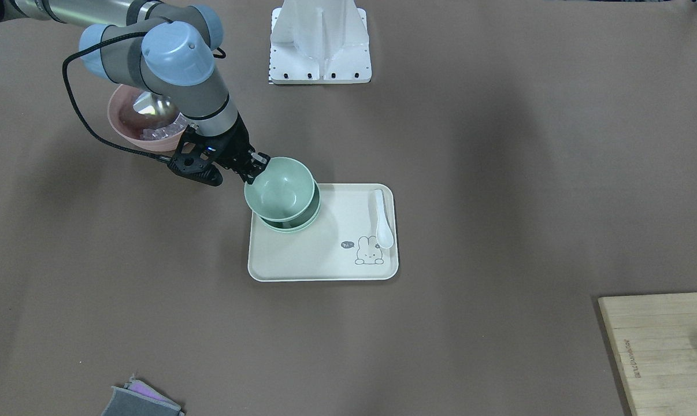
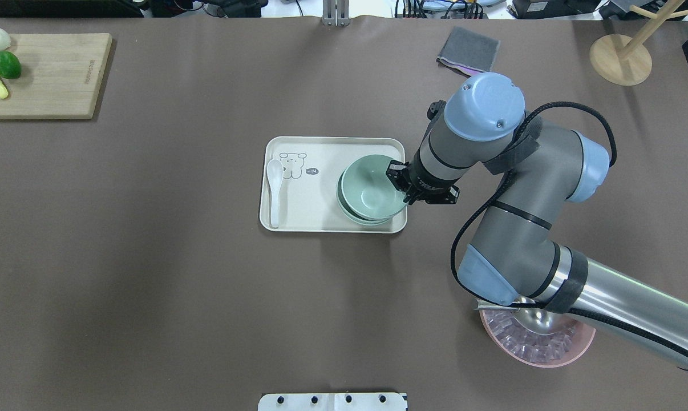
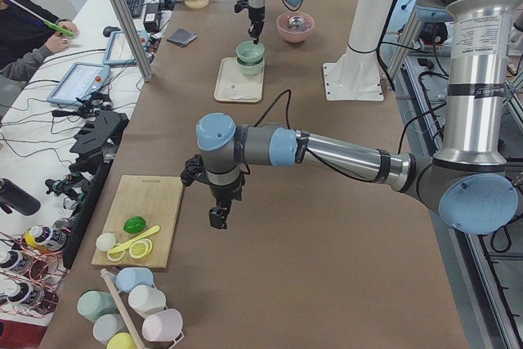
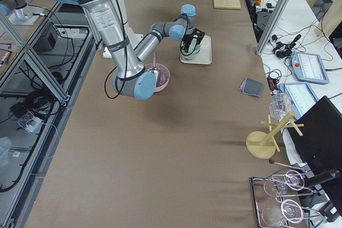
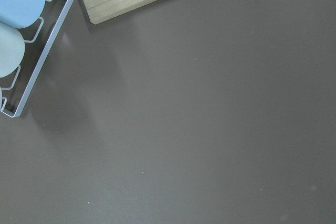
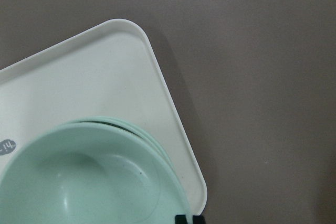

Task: Stack green bowls together

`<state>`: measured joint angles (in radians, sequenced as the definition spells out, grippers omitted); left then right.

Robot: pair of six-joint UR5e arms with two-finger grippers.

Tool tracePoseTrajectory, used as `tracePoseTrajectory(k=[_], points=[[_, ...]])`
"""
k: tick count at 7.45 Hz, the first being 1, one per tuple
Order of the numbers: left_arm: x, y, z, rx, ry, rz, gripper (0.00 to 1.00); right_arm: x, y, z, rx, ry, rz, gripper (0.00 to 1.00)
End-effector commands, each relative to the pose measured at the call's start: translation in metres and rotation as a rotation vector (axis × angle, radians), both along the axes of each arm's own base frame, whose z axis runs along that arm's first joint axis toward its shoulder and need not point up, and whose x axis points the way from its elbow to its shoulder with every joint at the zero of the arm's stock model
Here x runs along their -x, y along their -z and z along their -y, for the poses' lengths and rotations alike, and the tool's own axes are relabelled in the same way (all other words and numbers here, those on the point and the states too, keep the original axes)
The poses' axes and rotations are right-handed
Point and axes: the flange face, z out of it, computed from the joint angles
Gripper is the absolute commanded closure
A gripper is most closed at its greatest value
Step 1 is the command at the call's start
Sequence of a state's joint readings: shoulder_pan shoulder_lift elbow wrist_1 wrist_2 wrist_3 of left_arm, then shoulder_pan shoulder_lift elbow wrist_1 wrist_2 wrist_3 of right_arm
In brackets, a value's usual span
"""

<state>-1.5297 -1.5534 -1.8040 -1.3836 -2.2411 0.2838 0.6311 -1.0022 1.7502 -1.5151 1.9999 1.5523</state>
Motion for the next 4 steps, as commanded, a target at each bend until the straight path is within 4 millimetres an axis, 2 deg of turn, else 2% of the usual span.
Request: tracePoseTrajectory(k=[1, 4], points=[[-0.0002, 0.0003, 0.0002, 0.000, 0.001, 0.000, 0.02, 0.0137, 0.0056, 0.0061, 0.003, -0.012, -0.008, 1.00], [-0.0002, 0.0001, 0.0001, 0.002, 0.001, 0.000, 0.02, 0.0154, -0.0005, 0.0078, 0.006, -0.014, -0.020, 1.00]])
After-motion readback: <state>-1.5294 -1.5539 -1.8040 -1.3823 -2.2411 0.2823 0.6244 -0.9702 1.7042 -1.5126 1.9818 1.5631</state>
